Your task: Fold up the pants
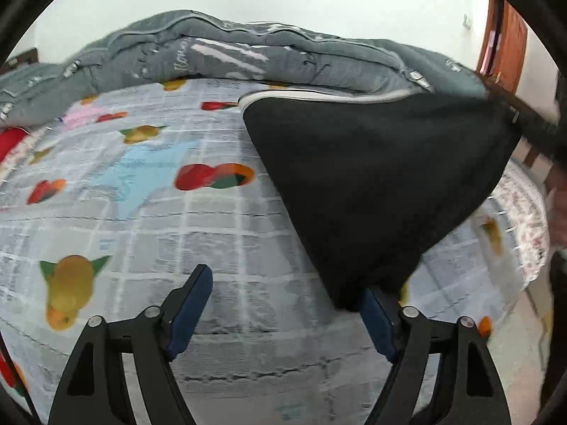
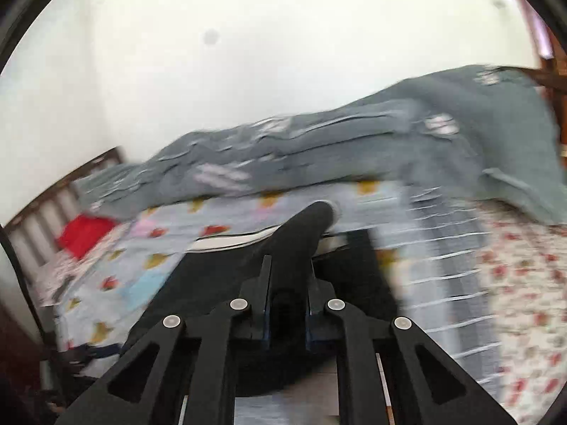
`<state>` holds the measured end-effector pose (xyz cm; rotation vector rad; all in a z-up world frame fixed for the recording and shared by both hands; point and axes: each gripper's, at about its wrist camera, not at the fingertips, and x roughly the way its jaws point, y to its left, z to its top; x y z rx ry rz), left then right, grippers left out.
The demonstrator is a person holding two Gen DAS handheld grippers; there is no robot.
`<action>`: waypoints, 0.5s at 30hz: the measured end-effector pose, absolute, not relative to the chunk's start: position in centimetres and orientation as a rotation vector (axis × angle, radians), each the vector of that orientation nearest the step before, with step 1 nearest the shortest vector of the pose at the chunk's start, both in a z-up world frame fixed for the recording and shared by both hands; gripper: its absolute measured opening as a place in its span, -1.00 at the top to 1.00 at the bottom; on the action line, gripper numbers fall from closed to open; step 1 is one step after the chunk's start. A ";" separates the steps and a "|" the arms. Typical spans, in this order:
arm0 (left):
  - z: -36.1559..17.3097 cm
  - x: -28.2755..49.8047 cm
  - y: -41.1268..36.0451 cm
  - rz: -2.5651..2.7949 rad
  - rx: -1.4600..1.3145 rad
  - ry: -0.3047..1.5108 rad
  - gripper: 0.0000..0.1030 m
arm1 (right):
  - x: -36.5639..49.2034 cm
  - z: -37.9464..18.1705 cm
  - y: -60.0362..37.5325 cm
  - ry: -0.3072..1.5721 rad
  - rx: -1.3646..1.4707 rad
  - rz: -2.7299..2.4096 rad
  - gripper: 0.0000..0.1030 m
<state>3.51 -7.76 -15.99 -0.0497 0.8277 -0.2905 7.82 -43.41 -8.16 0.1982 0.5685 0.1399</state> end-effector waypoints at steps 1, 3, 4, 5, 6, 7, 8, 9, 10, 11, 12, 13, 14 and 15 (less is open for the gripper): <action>-16.2 3.6 -8.0 -0.306 -0.056 0.838 -0.56 | 8.2 -9.6 -44.5 0.611 0.219 0.121 0.76; -16.8 3.9 -8.9 -0.300 -0.041 0.849 -0.56 | 9.4 -13.6 -45.8 0.728 0.248 0.065 0.73; -17.1 4.0 -9.1 -0.293 -0.034 0.850 -0.56 | 9.8 -15.3 -45.9 0.770 0.234 0.046 0.68; -17.1 4.0 -9.2 -0.288 -0.029 0.851 -0.56 | 9.9 -16.6 -45.9 0.798 0.221 0.041 0.62; -17.0 3.8 -9.2 -0.288 -0.027 0.853 -0.56 | 9.5 -17.1 -45.9 0.800 0.221 0.041 0.60; -16.8 3.6 -9.0 -0.295 -0.025 0.859 -0.56 | 9.0 -17.1 -46.2 0.793 0.228 0.043 0.55; -16.5 3.2 -8.7 -0.315 -0.028 0.857 -0.52 | 8.5 -16.4 -46.4 0.780 0.239 0.041 0.54; -16.3 2.7 -8.3 -0.339 -0.033 0.847 -0.50 | 8.2 -15.7 -46.7 0.770 0.241 0.033 0.54; -15.8 2.0 -7.9 -0.363 -0.037 0.830 -0.50 | 7.8 -15.0 -46.8 0.752 0.234 0.022 0.54; -15.2 1.1 -7.4 -0.378 -0.046 0.802 -0.50 | 7.2 -13.8 -46.7 0.716 0.213 0.008 0.53; -14.8 0.8 -7.1 -0.377 -0.055 0.787 -0.50 | 6.9 -13.1 -46.6 0.692 0.198 0.005 0.53; -14.4 0.8 -7.0 -0.373 -0.066 0.779 -0.50 | 6.5 -12.4 -46.4 0.669 0.186 0.012 0.53; -13.7 1.2 -7.1 -0.377 -0.089 0.767 -0.50 | 6.5 -11.9 -46.0 0.652 0.177 0.039 0.53; -13.3 1.7 -7.3 -0.380 -0.101 0.762 -0.50 | 6.7 -11.6 -45.6 0.646 0.170 0.054 0.53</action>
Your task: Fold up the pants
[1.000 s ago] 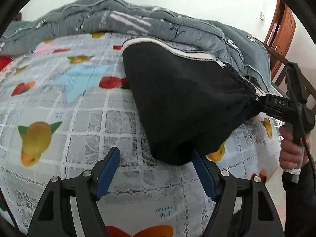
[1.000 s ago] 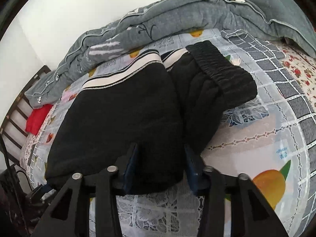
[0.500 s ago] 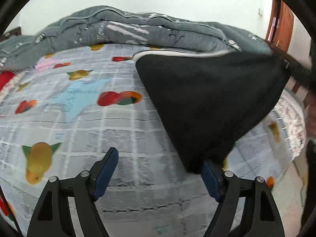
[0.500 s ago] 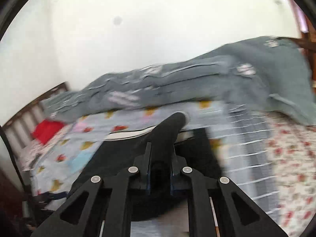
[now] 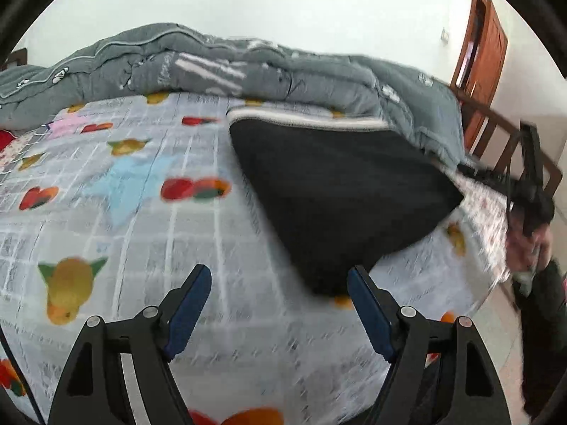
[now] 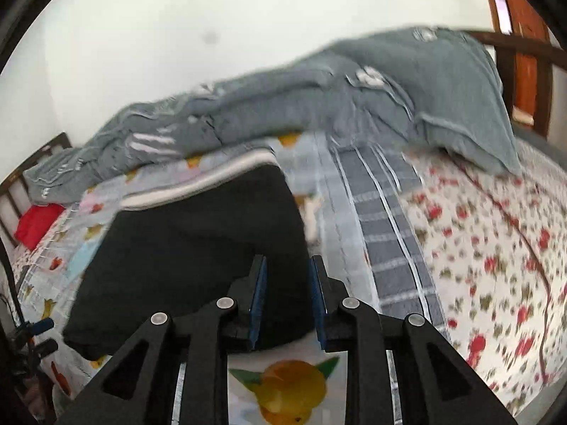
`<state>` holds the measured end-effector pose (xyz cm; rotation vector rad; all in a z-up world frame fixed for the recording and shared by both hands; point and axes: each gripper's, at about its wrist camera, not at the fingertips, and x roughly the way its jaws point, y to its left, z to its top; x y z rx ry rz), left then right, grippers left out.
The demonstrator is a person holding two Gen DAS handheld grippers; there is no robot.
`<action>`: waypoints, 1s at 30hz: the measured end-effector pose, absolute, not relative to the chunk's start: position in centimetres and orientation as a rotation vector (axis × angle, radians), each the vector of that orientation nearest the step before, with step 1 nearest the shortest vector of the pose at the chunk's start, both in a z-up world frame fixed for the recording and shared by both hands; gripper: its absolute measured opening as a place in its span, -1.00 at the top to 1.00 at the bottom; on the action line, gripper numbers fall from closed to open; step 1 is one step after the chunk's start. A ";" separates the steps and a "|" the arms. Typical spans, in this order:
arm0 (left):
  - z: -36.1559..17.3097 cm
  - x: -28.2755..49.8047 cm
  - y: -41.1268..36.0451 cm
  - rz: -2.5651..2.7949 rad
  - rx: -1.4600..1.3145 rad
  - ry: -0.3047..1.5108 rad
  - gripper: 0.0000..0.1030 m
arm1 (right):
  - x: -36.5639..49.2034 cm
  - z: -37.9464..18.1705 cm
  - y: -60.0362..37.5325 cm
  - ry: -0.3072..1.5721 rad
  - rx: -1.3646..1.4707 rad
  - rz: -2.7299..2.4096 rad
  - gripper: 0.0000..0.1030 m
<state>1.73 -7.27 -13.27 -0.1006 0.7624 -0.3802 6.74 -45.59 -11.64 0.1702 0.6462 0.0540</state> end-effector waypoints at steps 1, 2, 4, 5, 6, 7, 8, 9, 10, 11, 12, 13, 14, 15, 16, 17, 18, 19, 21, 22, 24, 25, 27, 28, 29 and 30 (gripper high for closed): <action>-12.9 2.5 -7.6 -0.367 -0.104 0.762 -0.50 | 7.0 -11.7 -45.1 0.640 0.157 0.062 0.53; -12.7 3.4 -8.2 -0.347 -0.100 0.768 -0.50 | 7.4 -12.0 -44.6 0.639 0.142 0.057 0.53; -12.8 5.2 -9.7 -0.344 -0.080 0.786 -0.50 | 8.5 -13.7 -43.8 0.684 0.115 0.039 0.53; -13.4 5.9 -10.6 -0.331 -0.057 0.812 -0.50 | 9.1 -15.1 -43.6 0.727 0.098 0.014 0.53; -14.6 6.8 -11.5 -0.304 -0.022 0.864 -0.50 | 9.6 -16.5 -43.6 0.773 0.097 -0.004 0.53; -15.7 7.2 -12.0 -0.301 -0.009 0.904 -0.51 | 9.8 -17.7 -43.7 0.807 0.114 -0.018 0.54; -16.8 7.3 -12.2 -0.306 -0.021 0.919 -0.51 | 9.4 -18.0 -43.7 0.798 0.116 -0.023 0.54; -17.0 7.1 -12.1 -0.308 -0.034 0.903 -0.52 | 9.0 -18.0 -43.5 0.788 0.100 -0.023 0.54; -17.0 6.9 -11.9 -0.316 -0.041 0.890 -0.51 | 8.9 -17.8 -43.4 0.794 0.079 -0.018 0.54; -16.7 7.0 -11.5 -0.332 -0.059 0.895 -0.51 | 8.9 -17.5 -43.5 0.805 0.071 -0.009 0.54; -16.5 7.3 -11.2 -0.343 -0.082 0.902 -0.52 | 8.9 -17.1 -43.8 0.811 0.084 0.005 0.53; -16.2 7.7 -10.7 -0.355 -0.116 0.909 -0.52 | 8.9 -16.6 -44.3 0.809 0.104 0.017 0.53; -16.1 8.1 -10.5 -0.357 -0.128 0.912 -0.52 | 9.2 -16.1 -44.8 0.801 0.131 0.026 0.48; -15.8 8.9 -10.1 -0.354 -0.142 0.912 -0.52 | 9.5 -15.5 -45.4 0.786 0.161 0.033 0.40; -15.7 9.3 -10.2 -0.349 -0.145 0.912 -0.52 | 9.9 -15.0 -45.9 0.774 0.183 0.034 0.13; -15.5 10.1 -10.1 -0.341 -0.151 0.913 -0.52 | 10.7 -14.5 -46.6 0.756 0.209 0.029 -0.06; -15.4 10.8 -10.0 -0.339 -0.157 0.915 -0.52 | 11.4 -14.2 -46.8 0.749 0.222 0.025 -0.07; -15.3 11.7 -10.1 -0.340 -0.166 0.920 -0.52 | 12.4 -14.1 -47.0 0.749 0.229 0.022 -0.07; -15.6 13.4 -10.1 -0.343 -0.176 0.938 -0.52 | 14.5 -14.1 -47.5 0.767 0.247 0.033 -0.07; -15.8 14.3 -10.3 -0.342 -0.176 0.952 -0.52 | 15.4 -14.2 -47.5 0.783 0.255 0.038 -0.07; -16.1 15.5 -10.3 -0.352 -0.183 0.961 -0.52 | 17.4 -15.1 -47.7 0.832 0.277 0.059 -0.07; -16.3 15.9 -10.4 -0.360 -0.191 0.965 -0.52 | 17.9 -15.5 -47.8 0.845 0.291 0.067 -0.07; -16.9 17.1 -10.2 -0.390 -0.237 0.986 -0.52 | 18.8 -16.3 -48.1 0.855 0.325 0.087 -0.12; -17.3 17.6 -10.0 -0.404 -0.271 0.997 -0.47 | 19.3 -16.7 -48.4 0.866 0.342 0.098 -0.16; -17.8 18.3 -9.6 -0.430 -0.333 1.008 -0.40 | 19.7 -17.0 -48.5 0.875 0.353 0.103 -0.21; -18.0 18.7 -9.3 -0.445 -0.370 1.013 -0.27 | 20.0 -17.4 -48.6 0.884 0.368 0.110 -0.21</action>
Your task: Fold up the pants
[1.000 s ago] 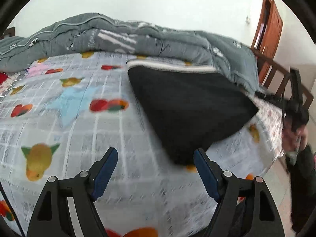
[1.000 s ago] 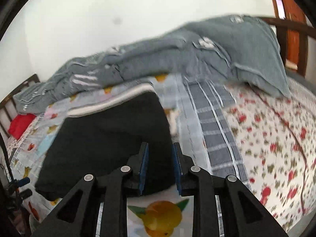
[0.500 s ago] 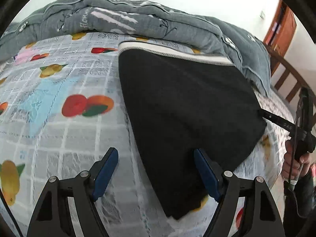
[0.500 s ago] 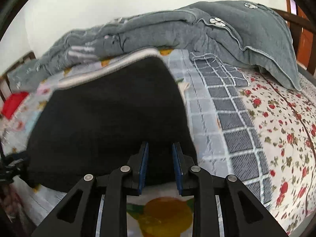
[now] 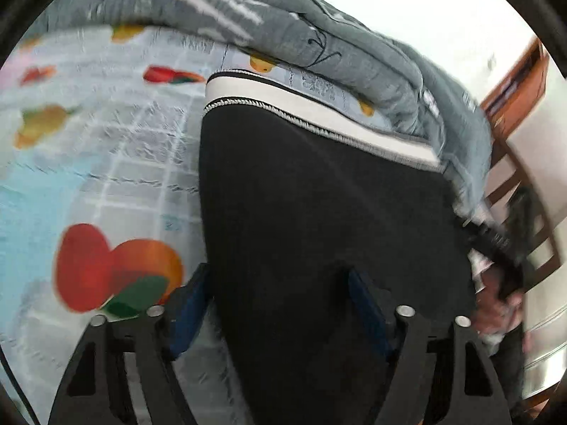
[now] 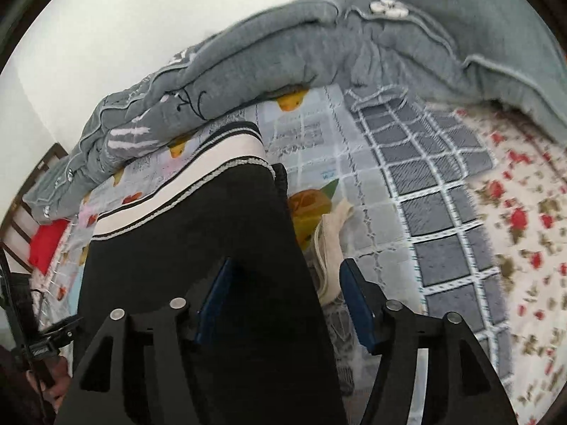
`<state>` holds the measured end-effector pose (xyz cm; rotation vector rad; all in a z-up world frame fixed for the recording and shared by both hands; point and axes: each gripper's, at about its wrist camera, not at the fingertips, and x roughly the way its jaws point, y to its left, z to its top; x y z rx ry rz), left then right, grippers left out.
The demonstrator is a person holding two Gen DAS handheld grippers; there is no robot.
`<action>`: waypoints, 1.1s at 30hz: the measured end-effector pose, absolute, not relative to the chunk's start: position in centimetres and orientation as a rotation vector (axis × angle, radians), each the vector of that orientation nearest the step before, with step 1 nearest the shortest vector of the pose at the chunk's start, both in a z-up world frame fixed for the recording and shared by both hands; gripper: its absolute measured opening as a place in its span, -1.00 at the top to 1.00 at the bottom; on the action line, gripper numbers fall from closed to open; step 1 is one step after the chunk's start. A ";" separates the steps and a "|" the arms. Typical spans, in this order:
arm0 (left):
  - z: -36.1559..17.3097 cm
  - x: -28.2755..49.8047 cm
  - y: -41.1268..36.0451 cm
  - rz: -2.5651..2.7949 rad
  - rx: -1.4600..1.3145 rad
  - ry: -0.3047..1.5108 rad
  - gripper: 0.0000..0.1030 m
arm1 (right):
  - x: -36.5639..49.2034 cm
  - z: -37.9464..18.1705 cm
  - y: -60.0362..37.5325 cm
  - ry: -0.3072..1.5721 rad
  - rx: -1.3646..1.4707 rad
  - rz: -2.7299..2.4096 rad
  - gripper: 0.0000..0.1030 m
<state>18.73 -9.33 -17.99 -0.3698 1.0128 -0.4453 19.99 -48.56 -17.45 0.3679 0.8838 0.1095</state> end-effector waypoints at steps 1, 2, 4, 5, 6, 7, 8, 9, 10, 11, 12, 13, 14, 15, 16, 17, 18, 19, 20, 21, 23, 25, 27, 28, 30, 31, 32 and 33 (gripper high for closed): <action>-18.3 19.2 -9.1 -0.462 -0.409 1.021 -0.09 | 20.2 -17.8 -48.6 0.890 0.389 0.119 -0.21; -18.8 20.0 -8.6 -0.483 -0.476 1.043 -0.01 | 20.4 -18.0 -48.7 0.895 0.413 0.125 -0.21; -19.4 20.7 -7.9 -0.504 -0.555 1.065 0.31 | 20.3 -18.0 -48.3 0.901 0.420 0.133 -0.12; -19.6 20.8 -7.4 -0.519 -0.584 1.061 0.41 | 20.2 -17.7 -47.8 0.901 0.419 0.162 0.08; -19.5 20.7 -7.1 -0.526 -0.592 1.048 0.61 | 20.1 -17.4 -47.4 0.900 0.408 0.149 0.08; -19.3 20.5 -6.7 -0.534 -0.595 1.031 0.72 | 20.0 -17.0 -46.8 0.904 0.387 0.132 0.09; -18.9 20.3 -6.1 -0.544 -0.594 1.015 0.73 | 19.8 -16.7 -46.4 0.903 0.372 0.127 0.14; -18.6 20.2 -5.4 -0.544 -0.592 1.004 0.75 | 19.6 -16.4 -45.9 0.906 0.370 0.126 0.18; -18.4 20.2 -4.7 -0.537 -0.594 0.999 0.75 | 19.4 -16.1 -45.4 0.909 0.385 0.133 0.28; -18.2 20.1 -3.8 -0.522 -0.589 0.994 0.76 | 19.2 -15.7 -44.8 0.905 0.409 0.152 0.40; -17.9 20.1 -2.6 -0.503 -0.578 0.984 0.76 | 19.1 -15.4 -43.9 0.903 0.424 0.178 0.44; -17.7 20.1 -1.6 -0.489 -0.574 0.974 0.76 | 19.0 -15.3 -42.8 0.906 0.422 0.202 0.49; -17.4 20.1 0.1 -0.468 -0.569 0.966 0.76 | 18.9 -15.2 -41.4 0.912 0.410 0.225 0.51; -17.1 20.2 1.4 -0.454 -0.567 0.965 0.76 | 18.9 -15.2 -39.9 0.916 0.397 0.250 0.52; -16.6 20.2 3.2 -0.435 -0.563 0.963 0.76 | 18.9 -15.3 -38.5 0.920 0.388 0.277 0.52; -16.4 20.5 4.7 -0.416 -0.554 0.967 0.76 | 18.9 -15.4 -37.0 0.926 0.379 0.310 0.52; -16.2 20.7 5.7 -0.400 -0.540 0.978 0.75 | 18.9 -15.7 -35.5 0.934 0.373 0.344 0.52; -16.2 20.9 6.9 -0.380 -0.521 0.995 0.70 | 19.0 -16.0 -34.2 0.942 0.366 0.371 0.51; -16.3 21.3 8.0 -0.355 -0.504 1.014 0.63 | 19.1 -16.3 -32.9 0.950 0.345 0.398 0.47; -16.4 21.4 9.0 -0.311 -0.477 1.036 0.42 | 19.2 -16.4 -31.6 0.952 0.310 0.417 0.45; -16.5 21.0 10.3 -0.197 -0.394 1.048 0.30 | 19.3 -15.6 -30.4 0.929 0.244 0.385 0.36; -16.4 20.4 11.1 -0.177 -0.362 1.025 -0.09 | 19.6 -13.9 -30.0 0.844 0.195 0.285 0.33; -16.3 19.9 11.7 -0.169 -0.382 0.999 -0.31 | 21.3 -13.3 -30.1 0.817 0.217 0.252 0.18; -16.2 19.8 11.8 -0.170 -0.395 0.985 -0.31 | 22.7 -13.4 -30.0 0.838 0.240 0.242 0.14; -15.9 19.9 11.8 -0.178 -0.395 0.977 -0.31 | 25.5 -14.7 -29.2 0.912 0.244 0.229 0.16; -15.7 19.8 11.7 -0.177 -0.388 0.969 -0.30 | 26.0 -15.1 -28.9 0.926 0.240 0.243 0.49; -15.2 19.5 11.3 -0.175 -0.365 0.949 -0.31 | 26.0 -14.7 -28.3 0.896 0.188 0.235 0.63; -14.8 19.2 11.0 -0.174 -0.345 0.933 -0.31 | 25.5 -13.8 -28.4 0.838 0.164 0.255 0.69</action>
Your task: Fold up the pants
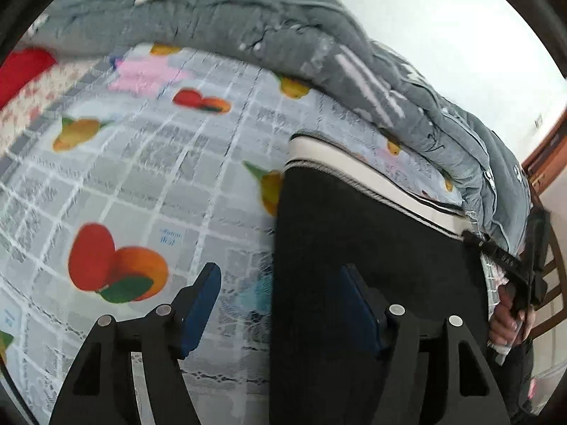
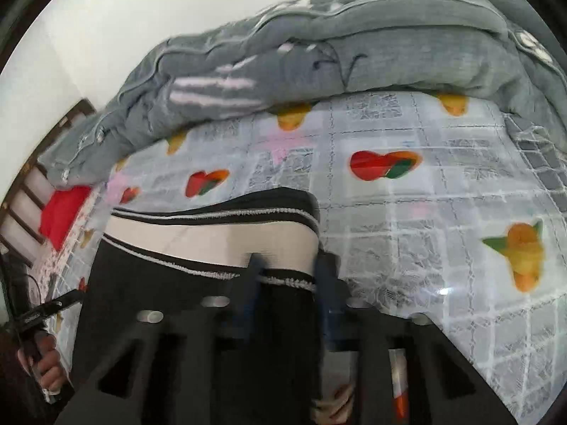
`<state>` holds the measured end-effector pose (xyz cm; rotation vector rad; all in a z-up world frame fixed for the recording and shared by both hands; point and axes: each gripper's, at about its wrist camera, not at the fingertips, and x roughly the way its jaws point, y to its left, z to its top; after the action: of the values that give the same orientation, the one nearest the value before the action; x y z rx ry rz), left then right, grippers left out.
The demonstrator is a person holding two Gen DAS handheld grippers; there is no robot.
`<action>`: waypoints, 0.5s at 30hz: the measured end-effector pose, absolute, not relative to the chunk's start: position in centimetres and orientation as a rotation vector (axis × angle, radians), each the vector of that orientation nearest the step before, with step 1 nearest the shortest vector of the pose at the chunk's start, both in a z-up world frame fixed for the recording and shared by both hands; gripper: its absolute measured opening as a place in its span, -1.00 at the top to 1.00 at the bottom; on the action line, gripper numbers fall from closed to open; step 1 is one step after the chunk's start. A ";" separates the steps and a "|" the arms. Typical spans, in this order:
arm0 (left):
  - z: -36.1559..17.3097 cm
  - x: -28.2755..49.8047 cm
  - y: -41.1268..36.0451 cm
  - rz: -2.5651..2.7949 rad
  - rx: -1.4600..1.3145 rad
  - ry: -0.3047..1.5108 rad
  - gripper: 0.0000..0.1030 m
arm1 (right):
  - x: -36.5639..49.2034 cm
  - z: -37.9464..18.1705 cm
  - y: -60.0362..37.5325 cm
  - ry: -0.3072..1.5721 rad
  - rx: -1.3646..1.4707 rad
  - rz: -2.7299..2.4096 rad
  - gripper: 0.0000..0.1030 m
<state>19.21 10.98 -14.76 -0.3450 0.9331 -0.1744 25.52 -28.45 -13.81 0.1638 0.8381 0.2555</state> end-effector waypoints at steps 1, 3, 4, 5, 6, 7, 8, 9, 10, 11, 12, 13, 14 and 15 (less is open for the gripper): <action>-14.3 18.8 10.6 -0.173 -0.318 0.910 -0.31 | 24.7 -12.9 -29.0 0.770 0.178 0.281 0.70; -13.3 18.3 9.8 -0.167 -0.256 0.861 -0.31 | 24.8 -13.3 -29.3 0.792 0.176 0.232 0.70; -12.9 18.4 9.2 -0.161 -0.226 0.845 -0.31 | 25.4 -14.7 -29.1 0.851 0.144 0.190 0.69; -12.6 18.9 8.4 -0.156 -0.199 0.841 -0.31 | 25.9 -15.9 -28.9 0.883 0.116 0.164 0.69; -12.5 19.3 7.8 -0.159 -0.189 0.844 -0.31 | 25.7 -15.8 -28.9 0.862 0.100 0.161 0.68; -12.3 19.8 7.0 -0.169 -0.179 0.843 -0.31 | 25.8 -15.1 -28.9 0.859 0.086 0.160 0.58; -12.1 19.9 6.4 -0.181 -0.169 0.833 -0.31 | 25.4 -14.1 -29.1 0.859 0.083 0.146 0.57; -11.8 20.2 5.9 -0.187 -0.157 0.818 -0.31 | 25.0 -13.0 -29.3 0.834 0.096 0.116 0.56; -11.5 20.5 5.2 -0.190 -0.145 0.802 -0.31 | 24.4 -12.1 -29.2 0.802 0.113 0.101 0.55; -11.0 21.2 4.3 -0.192 -0.134 0.779 -0.31 | 23.9 -11.0 -28.7 0.771 0.120 0.117 0.54; -10.7 21.7 3.8 -0.195 -0.134 0.766 -0.31 | 24.0 -10.7 -27.8 0.767 0.103 0.142 0.54; -10.3 22.7 3.0 -0.206 -0.136 0.750 -0.31 | 24.2 -10.4 -26.5 0.764 0.065 0.177 0.53; -10.2 23.3 2.4 -0.215 -0.131 0.743 -0.31 | 24.6 -10.5 -25.3 0.758 0.029 0.184 0.51; -10.4 24.4 1.4 -0.224 -0.102 0.735 -0.31 | 25.3 -10.9 -24.5 0.758 0.005 0.181 0.48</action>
<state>24.44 1.40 -10.36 -0.1016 0.7348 -0.2238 25.31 -24.55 -10.87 0.0051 0.7575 0.1808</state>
